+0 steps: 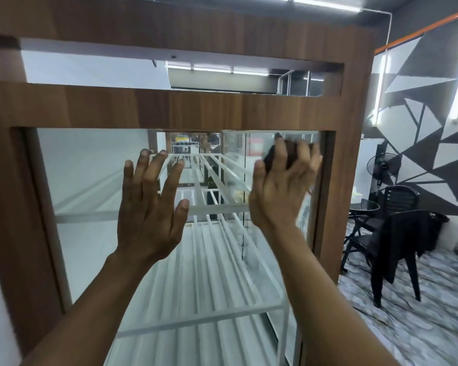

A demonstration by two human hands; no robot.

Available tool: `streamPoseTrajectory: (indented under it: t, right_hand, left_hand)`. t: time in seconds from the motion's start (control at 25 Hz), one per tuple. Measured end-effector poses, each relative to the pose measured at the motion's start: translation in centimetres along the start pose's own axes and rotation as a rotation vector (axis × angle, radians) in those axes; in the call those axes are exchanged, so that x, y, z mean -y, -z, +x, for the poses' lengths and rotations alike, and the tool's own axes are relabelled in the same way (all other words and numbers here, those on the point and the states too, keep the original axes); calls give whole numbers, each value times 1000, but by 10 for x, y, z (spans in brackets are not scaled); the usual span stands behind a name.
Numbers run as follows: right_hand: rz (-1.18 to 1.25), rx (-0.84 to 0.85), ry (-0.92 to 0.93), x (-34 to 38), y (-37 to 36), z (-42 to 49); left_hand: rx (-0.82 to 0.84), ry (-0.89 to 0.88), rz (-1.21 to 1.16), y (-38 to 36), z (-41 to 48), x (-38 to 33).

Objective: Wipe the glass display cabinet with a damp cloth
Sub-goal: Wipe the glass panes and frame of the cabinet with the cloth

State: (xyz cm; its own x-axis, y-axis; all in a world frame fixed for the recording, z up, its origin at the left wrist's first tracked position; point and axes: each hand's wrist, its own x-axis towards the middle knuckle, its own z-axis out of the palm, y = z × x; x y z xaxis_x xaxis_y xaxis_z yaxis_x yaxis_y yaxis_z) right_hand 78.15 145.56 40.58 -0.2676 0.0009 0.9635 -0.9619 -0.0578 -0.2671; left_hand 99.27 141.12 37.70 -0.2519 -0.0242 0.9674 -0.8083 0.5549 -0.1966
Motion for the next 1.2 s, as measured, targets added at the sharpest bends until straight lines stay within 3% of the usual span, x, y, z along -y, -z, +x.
streamPoseTrajectory:
  t: [0.08,0.16,0.24,0.32,0.36,0.4,0.52,0.56,0.64,0.72,0.76,0.84,0.88,0.92,1.04,1.08,1.12,1.2]
  right_hand:
    - [100,89,299,64,-17,-16]
    - [175,145,566,74,-19,-28]
    - [119,108,437,10,-8,-14]
    - [33,-22,98,-30,9,-1]
    - [28,-46,15,-25,6,-2]
    - [61,-27,94,-4,-2,-12]
    - [203,157,582,41,-18,-69]
    - [158,184,579,18,-13,-77]
    - [18,108,266,-43,6,-80]
    - [-11,24,37,-47,8,-81]
    - [36,79,149,-26,2,-90]
    - [131,223,549,6,-11,-127]
    - [128,260,636,-4,-10,-140]
    - [61,262,613,-28,-5,-143]
    - [-84,146,110,-79,17,-140]
    - [-63,131,43,-68,15,-145]
    - [-8,164,137,-45,8,-157]
    - [106,312,518,-10,-5,-206]
  left_hand:
    - [-25,14,-68,-1,-2,0]
    - [-58,21,-112,1,-2,3]
    - [-51,12,-64,0,-3,2]
    - [-47,7,-21,-2,-1,0]
    - [-47,11,-14,-3,1,-2]
    - [-47,10,-15,-4,0,-2]
    - [-77,-12,-9,-2,-2,3]
    - [-73,-8,-6,-2,-8,3]
    - [-61,8,-9,-6,-26,-6]
    - [-33,19,-7,-14,-46,-18]
    - [-15,25,-6,-17,-57,-23]
    - [-6,58,-11,-20,-75,-28]
    - [3,72,-17,-19,-84,-27]
    - [17,75,-20,-20,-92,-27]
    - [56,73,-12,-22,-111,-29]
    - [60,83,-17,-24,-114,-30]
    - [65,95,-28,-24,-117,-32]
    - [83,84,-40,-25,-127,-31]
